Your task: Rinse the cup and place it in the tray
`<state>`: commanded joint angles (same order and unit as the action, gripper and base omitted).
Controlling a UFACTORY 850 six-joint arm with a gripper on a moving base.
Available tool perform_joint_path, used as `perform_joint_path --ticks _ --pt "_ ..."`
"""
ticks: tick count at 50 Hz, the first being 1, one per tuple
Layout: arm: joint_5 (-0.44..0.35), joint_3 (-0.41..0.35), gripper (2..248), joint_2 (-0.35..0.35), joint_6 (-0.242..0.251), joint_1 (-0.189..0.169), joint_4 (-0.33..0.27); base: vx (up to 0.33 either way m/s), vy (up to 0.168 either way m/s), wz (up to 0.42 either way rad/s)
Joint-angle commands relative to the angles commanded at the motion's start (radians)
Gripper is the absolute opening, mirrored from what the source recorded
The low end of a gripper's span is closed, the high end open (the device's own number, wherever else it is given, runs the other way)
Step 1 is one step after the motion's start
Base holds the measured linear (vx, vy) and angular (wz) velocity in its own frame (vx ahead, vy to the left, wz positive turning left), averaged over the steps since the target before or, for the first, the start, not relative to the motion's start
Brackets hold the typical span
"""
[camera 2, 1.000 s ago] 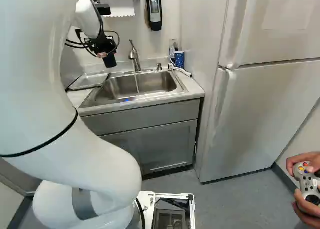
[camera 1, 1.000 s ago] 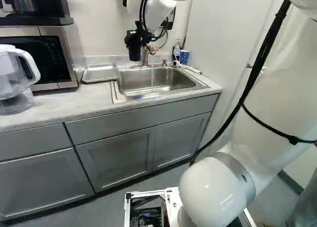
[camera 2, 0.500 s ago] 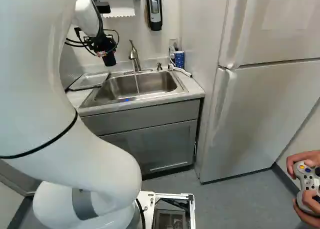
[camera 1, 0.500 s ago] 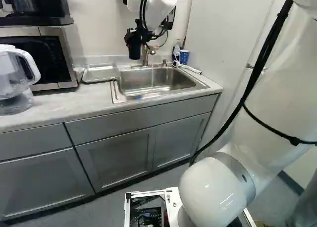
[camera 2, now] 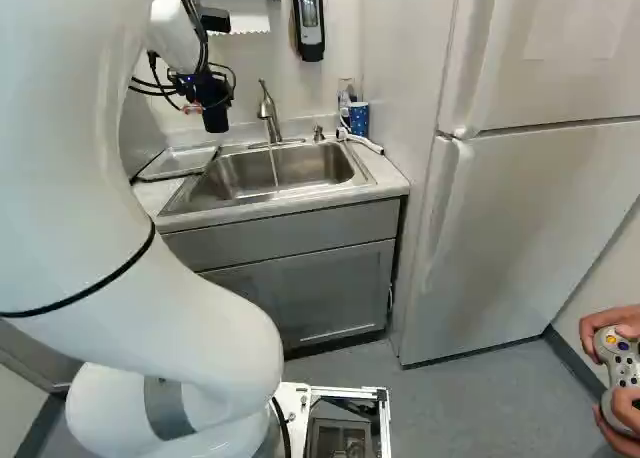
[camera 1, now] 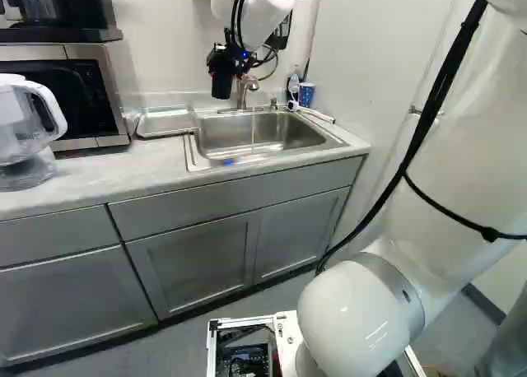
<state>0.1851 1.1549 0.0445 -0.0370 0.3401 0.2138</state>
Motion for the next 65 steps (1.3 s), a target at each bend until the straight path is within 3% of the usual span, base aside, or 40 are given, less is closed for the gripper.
perform_joint_path --ticks 65 --pt "0.000 0.000 124 0.000 -0.683 0.000 0.000 0.000 0.000 0.000"
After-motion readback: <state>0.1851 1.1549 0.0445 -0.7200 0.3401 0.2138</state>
